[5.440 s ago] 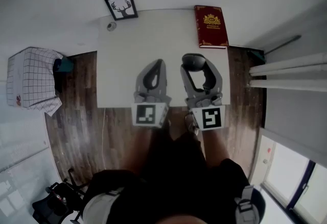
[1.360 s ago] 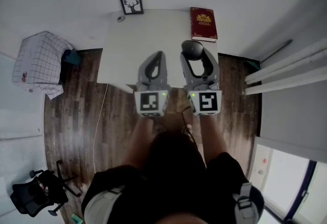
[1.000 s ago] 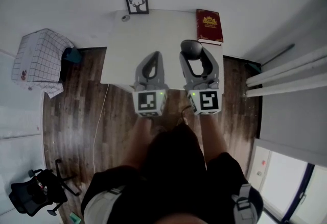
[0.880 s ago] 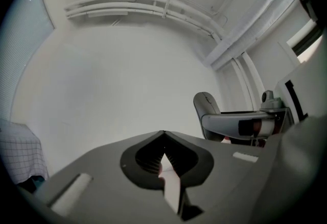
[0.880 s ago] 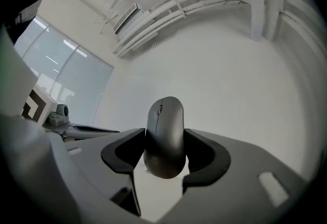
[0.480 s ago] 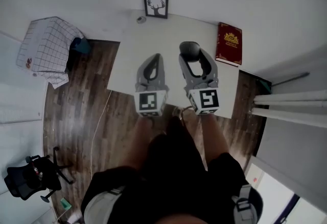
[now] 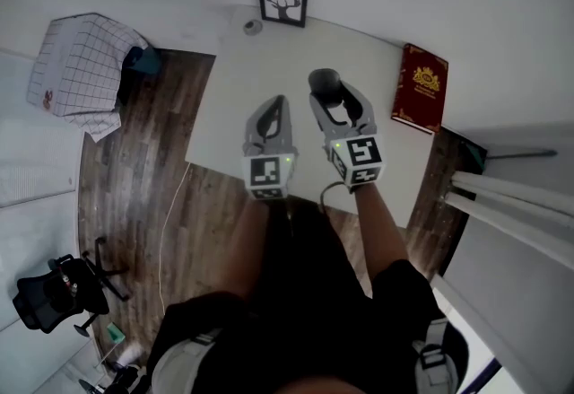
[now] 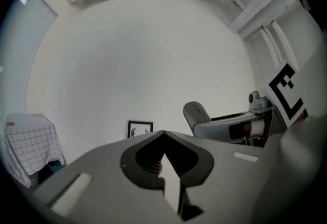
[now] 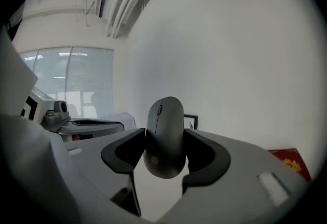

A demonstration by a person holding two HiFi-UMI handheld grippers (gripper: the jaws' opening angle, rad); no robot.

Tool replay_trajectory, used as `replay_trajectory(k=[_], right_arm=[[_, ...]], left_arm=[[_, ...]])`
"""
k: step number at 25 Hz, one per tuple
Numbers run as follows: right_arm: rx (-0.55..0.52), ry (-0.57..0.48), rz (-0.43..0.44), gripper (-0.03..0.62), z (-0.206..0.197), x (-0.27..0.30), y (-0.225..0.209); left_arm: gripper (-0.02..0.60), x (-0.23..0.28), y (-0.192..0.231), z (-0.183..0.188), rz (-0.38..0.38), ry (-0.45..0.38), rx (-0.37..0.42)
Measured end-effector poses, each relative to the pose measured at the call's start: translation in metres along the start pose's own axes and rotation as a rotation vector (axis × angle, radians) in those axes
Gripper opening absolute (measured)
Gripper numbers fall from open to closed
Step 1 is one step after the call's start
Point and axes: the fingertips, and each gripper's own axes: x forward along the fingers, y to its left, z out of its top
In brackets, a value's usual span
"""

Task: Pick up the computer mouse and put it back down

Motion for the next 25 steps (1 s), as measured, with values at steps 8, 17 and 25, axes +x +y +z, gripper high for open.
replay_trajectory(k=[8, 17, 25], right_arm=[[0.043, 0.272, 0.009, 0.256, -0.092, 0.071, -0.009], [0.127, 0.471, -0.053, 0.256, -0.179, 0.123, -0.030], [0.206, 0.602, -0.069, 0.256, -0.211, 0.139, -0.040]], left_arm=[[0.000, 0.058, 0.028, -0.097, -0.025, 0.206, -0.089], [0.000, 0.102, 0.051, -0.179, -0.041, 0.402, -0.154], [0.000, 0.117, 0.061, -0.211, -0.035, 0.482, -0.174]])
